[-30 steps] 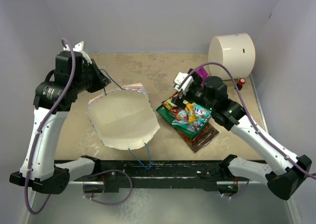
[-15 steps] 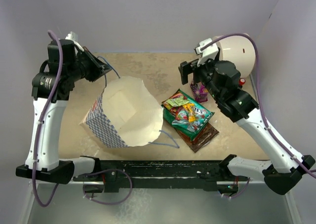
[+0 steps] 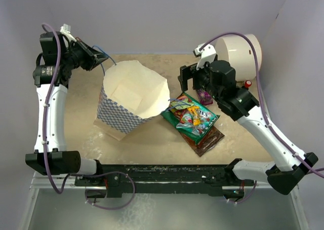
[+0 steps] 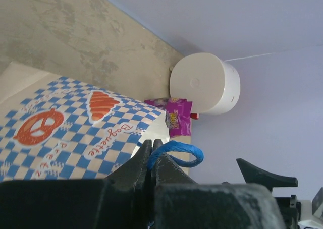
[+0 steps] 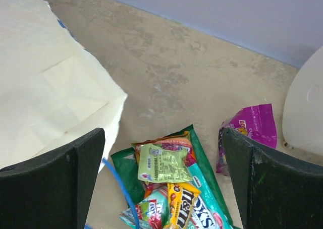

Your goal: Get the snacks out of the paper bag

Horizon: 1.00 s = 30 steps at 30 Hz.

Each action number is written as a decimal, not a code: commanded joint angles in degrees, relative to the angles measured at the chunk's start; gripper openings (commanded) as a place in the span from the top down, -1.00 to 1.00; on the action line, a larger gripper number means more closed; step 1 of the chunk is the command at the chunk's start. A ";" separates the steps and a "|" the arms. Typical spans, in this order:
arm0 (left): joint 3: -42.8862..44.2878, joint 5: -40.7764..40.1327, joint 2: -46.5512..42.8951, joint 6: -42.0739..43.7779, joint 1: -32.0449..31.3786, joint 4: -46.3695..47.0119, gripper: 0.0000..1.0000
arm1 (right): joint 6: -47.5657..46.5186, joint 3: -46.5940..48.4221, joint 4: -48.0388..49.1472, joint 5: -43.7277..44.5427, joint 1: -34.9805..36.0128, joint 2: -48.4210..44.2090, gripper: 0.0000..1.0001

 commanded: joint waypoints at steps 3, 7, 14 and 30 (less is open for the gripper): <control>-0.19 -5.52 -2.18 6.75 2.98 -2.74 1.00 | 6.78 2.99 2.79 1.72 -0.13 -3.04 -0.99; -3.29 -14.64 -4.17 11.23 2.98 -7.52 0.77 | 7.93 8.24 -3.03 2.74 -0.16 -0.68 -1.00; -3.61 -32.17 -5.04 17.59 2.71 -13.65 0.57 | 9.67 11.09 -7.59 -2.05 -0.20 0.34 -0.99; 5.28 -50.91 -10.08 26.10 0.54 -19.05 -0.99 | 11.67 12.02 -15.98 -1.34 -0.18 -3.34 -0.99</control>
